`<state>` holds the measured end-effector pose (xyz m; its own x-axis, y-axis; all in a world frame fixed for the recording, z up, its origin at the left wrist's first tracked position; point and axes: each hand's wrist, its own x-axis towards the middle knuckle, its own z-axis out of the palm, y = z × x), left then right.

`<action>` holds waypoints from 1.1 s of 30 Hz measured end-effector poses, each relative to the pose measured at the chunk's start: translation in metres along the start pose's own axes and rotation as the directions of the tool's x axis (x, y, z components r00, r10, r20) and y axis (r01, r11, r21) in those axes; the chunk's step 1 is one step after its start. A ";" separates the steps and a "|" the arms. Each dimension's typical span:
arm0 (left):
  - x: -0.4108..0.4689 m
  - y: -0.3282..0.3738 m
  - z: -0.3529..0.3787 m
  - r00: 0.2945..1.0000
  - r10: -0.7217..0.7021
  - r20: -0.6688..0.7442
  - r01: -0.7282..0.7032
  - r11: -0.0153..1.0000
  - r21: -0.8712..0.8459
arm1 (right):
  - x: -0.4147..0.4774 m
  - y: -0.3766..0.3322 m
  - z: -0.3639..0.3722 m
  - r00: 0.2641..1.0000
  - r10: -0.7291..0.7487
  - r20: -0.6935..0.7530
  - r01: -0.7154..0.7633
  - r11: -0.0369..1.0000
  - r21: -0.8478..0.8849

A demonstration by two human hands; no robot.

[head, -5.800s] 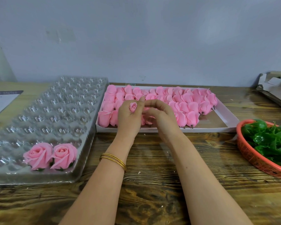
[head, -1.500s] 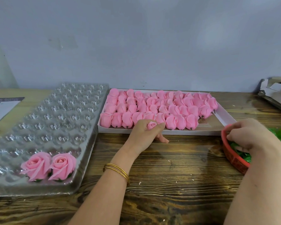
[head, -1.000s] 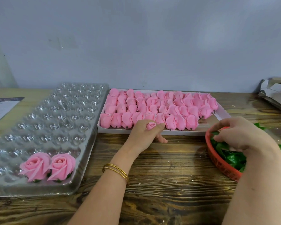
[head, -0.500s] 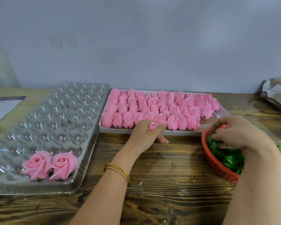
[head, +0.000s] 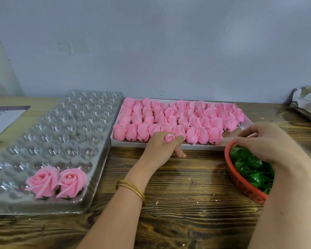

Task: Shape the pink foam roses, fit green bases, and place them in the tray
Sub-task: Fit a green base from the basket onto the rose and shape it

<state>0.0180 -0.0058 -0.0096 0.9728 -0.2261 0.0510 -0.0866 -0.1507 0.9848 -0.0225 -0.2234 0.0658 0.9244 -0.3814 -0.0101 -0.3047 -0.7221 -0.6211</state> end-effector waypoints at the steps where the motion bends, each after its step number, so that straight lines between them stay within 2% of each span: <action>1: 0.000 0.000 0.000 1.000 -0.001 -0.003 0.001 1.000 -0.002 | 0.001 0.000 0.000 1.000 -0.002 -0.014 0.003 1.000 0.005; 9: -0.002 0.004 0.000 1.000 -0.002 -0.021 0.003 1.000 0.029 | -0.004 -0.001 -0.003 0.993 -0.010 -0.114 0.018 0.997 0.071; 12: -0.003 0.005 0.000 1.000 -0.003 -0.021 0.004 1.000 0.030 | -0.003 0.000 -0.003 0.981 -0.004 -0.193 0.023 0.995 0.096; 15: -0.003 0.005 0.000 1.000 -0.006 -0.031 0.007 1.000 0.021 | -0.002 0.000 -0.001 0.956 -0.033 -0.290 0.082 0.984 0.158; 18: -0.003 0.006 0.001 0.999 -0.011 -0.046 0.012 1.000 0.012 | -0.001 -0.005 0.002 0.945 -0.111 -0.309 0.199 0.942 0.270; 23: -0.002 0.005 0.001 0.996 -0.021 -0.090 0.023 0.999 0.030 | -0.004 -0.023 0.013 0.927 -0.328 -0.180 0.374 0.801 0.467; 27: -0.001 0.003 0.000 0.992 -0.001 -0.128 0.004 1.000 0.024 | -0.007 -0.038 0.029 0.907 -0.422 -0.006 0.346 0.735 0.584; 33: 0.004 0.000 -0.002 0.971 0.007 -0.239 -0.032 0.994 -0.104 | -0.007 -0.052 0.057 0.879 -0.436 0.191 0.200 0.702 0.683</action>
<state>0.0227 -0.0048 -0.0086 0.9954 0.0096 0.0957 -0.0952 -0.0424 0.9946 0.0003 -0.1498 0.0534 0.9896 0.0898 0.1123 0.1276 -0.1893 -0.9736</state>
